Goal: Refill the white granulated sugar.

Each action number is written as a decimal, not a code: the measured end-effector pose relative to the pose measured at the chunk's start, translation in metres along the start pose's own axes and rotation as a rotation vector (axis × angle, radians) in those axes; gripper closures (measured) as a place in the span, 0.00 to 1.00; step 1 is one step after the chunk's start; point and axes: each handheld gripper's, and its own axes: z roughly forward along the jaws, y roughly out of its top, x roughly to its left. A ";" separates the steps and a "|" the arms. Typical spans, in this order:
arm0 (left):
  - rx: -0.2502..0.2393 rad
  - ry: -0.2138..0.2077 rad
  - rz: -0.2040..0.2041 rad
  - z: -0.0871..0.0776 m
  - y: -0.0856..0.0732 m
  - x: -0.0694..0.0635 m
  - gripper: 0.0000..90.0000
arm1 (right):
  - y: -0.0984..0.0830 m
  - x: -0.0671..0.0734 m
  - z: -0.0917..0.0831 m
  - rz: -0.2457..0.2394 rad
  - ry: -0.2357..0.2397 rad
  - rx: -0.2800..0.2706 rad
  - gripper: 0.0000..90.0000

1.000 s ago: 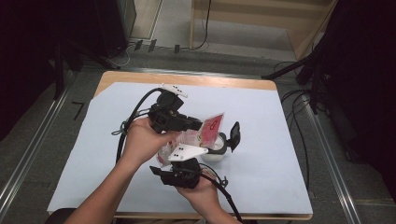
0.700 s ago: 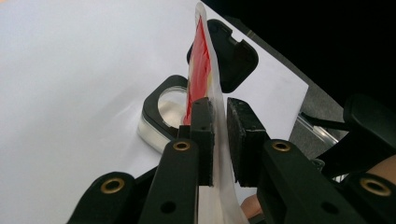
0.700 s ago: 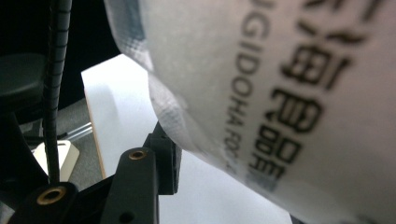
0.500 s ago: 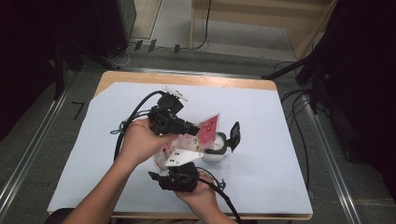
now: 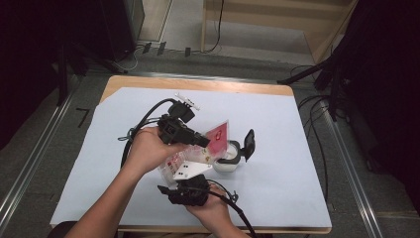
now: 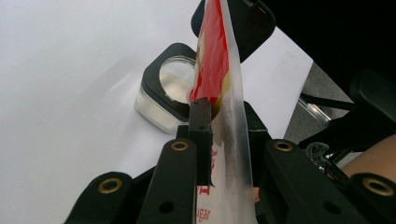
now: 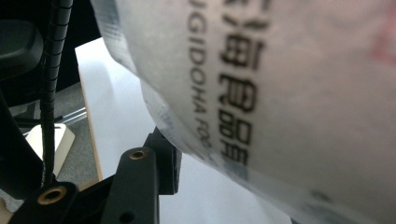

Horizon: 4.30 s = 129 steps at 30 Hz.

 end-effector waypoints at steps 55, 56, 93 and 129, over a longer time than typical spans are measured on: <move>-0.217 0.006 0.083 -0.067 -0.019 0.001 0.97 | 0.008 -0.034 -0.033 0.053 -0.123 -0.144 0.63; -0.219 0.002 0.089 -0.069 -0.020 0.002 0.97 | 0.008 -0.035 -0.033 0.048 -0.127 -0.145 0.63; -0.317 0.135 0.040 -0.110 -0.044 0.037 1.00 | 0.010 -0.074 -0.042 0.112 -0.021 -0.021 0.60; -0.302 0.169 -0.073 -0.033 -0.077 0.127 1.00 | 0.008 -0.078 -0.061 0.109 -0.042 -0.029 0.59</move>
